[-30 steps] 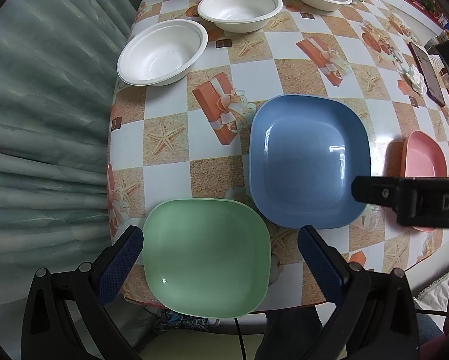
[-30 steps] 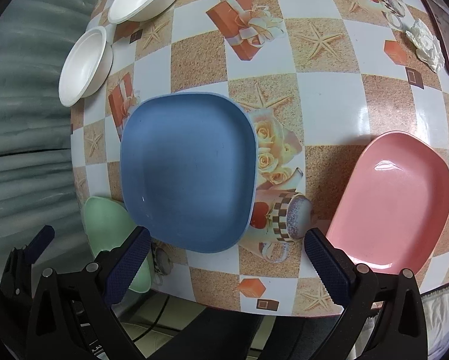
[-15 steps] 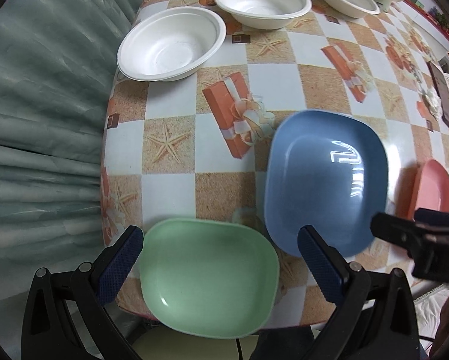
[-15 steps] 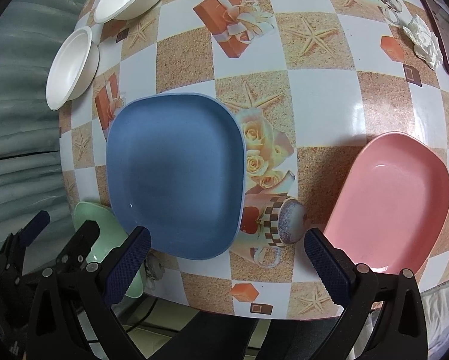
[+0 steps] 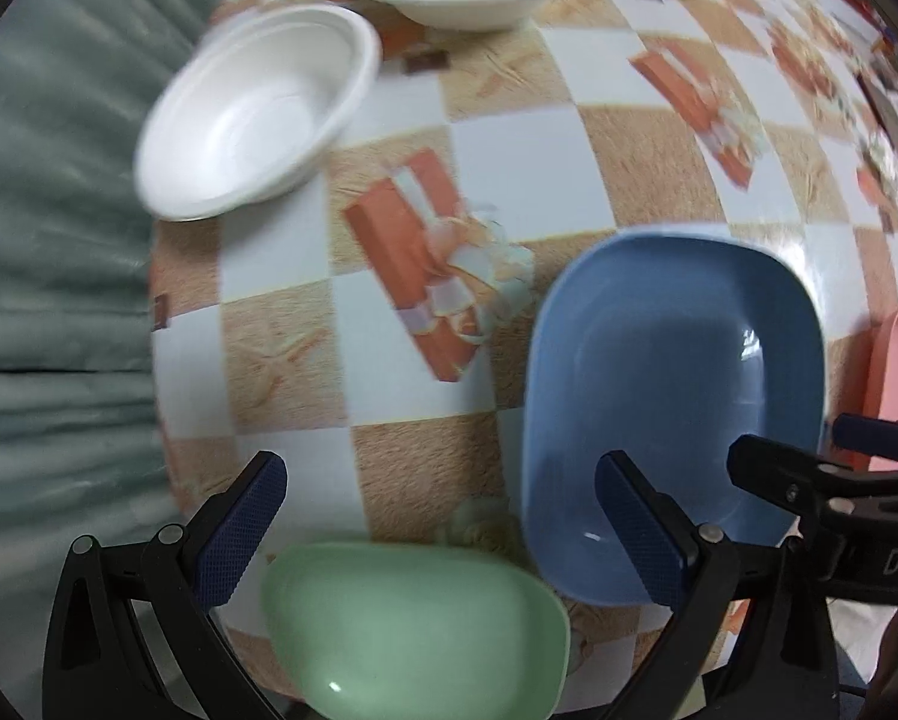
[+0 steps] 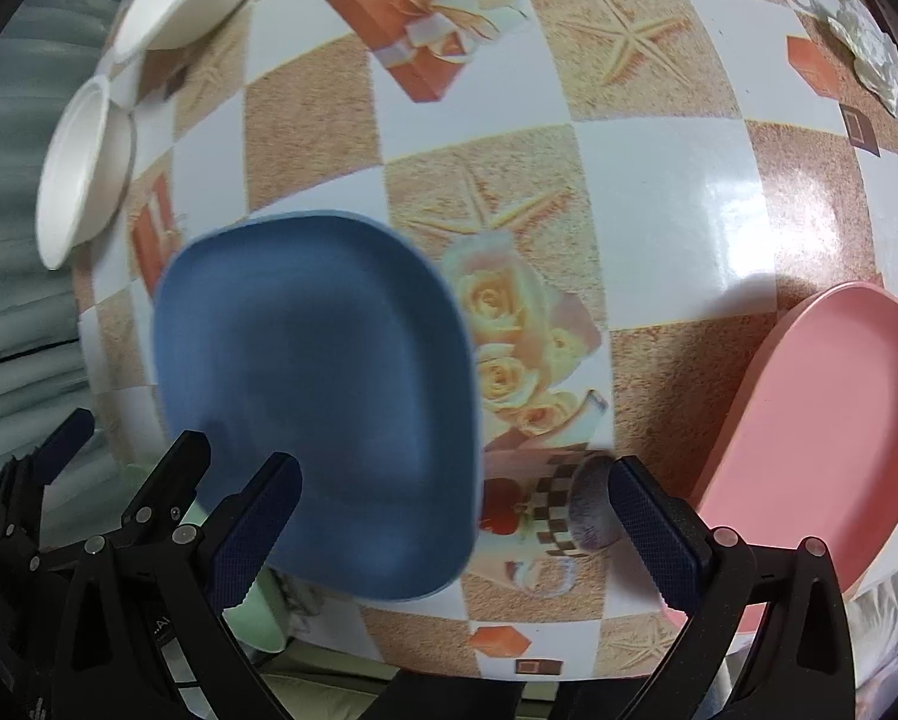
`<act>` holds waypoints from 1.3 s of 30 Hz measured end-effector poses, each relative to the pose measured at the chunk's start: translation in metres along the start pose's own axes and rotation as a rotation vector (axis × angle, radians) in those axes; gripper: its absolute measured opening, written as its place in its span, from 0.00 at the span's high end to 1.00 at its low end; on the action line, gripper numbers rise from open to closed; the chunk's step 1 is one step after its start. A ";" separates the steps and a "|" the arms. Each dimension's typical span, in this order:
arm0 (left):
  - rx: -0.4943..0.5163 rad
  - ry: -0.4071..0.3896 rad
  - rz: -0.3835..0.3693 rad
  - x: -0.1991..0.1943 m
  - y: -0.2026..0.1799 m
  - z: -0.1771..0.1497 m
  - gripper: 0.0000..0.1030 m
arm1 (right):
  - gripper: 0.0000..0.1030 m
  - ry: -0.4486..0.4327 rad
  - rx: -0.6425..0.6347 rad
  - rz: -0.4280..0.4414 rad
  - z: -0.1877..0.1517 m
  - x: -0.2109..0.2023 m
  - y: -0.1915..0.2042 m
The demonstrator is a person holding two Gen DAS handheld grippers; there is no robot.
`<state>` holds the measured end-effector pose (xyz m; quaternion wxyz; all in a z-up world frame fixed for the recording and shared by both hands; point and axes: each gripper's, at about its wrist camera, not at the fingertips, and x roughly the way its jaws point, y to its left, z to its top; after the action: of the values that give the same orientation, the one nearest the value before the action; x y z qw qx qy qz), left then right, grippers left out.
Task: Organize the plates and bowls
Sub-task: 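Move both grippers toward the rim of the blue plate, then close the left gripper on the blue plate rim while the right gripper also grips it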
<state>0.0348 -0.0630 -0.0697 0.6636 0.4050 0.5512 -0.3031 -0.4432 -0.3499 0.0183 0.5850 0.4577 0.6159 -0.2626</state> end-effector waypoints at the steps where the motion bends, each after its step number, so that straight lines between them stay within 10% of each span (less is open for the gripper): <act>1: 0.009 0.006 0.005 0.003 -0.003 0.001 0.00 | 0.00 0.001 0.001 -0.018 0.000 0.001 -0.002; 26: 0.109 -0.039 -0.070 -0.030 -0.215 -0.012 0.00 | 0.00 -0.031 0.023 -0.202 0.000 -0.033 -0.147; 39: 0.100 0.009 -0.093 -0.024 -0.251 0.003 0.00 | 0.00 -0.031 0.007 -0.187 -0.019 -0.006 -0.131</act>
<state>-0.1821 -0.1891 -0.0968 0.6252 0.4132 0.5565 -0.3587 -0.5670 -0.3935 -0.0003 0.5656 0.3962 0.6460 -0.3252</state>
